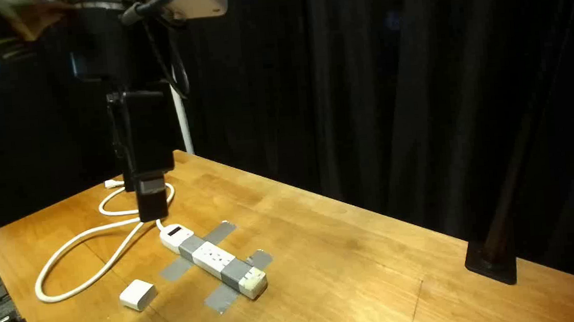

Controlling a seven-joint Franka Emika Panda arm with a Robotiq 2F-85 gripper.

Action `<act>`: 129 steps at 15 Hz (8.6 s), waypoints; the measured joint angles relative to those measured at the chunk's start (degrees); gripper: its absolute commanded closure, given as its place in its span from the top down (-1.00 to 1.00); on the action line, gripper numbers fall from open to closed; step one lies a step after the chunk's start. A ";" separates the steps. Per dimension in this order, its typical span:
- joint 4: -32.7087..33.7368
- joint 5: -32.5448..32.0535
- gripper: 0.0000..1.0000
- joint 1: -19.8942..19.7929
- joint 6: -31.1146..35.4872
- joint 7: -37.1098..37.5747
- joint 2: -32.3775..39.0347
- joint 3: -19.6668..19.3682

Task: Put the charger head on the socket on the extension cord

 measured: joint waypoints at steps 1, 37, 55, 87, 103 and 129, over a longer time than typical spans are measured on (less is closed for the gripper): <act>0.10 0.00 1.00 0.00 0.03 0.00 0.02 0.00; -10.30 1.10 1.00 15.74 28.03 -42.12 14.75 6.97; -12.05 -15.15 1.00 14.64 45.03 -66.39 28.40 7.80; -13.46 -6.16 -0.19 6.11 52.96 -81.40 34.27 11.89; -6.66 -33.50 -0.55 13.30 43.78 -52.46 26.59 -6.95; 0.82 -80.96 -0.05 26.89 -31.84 3.90 36.51 16.97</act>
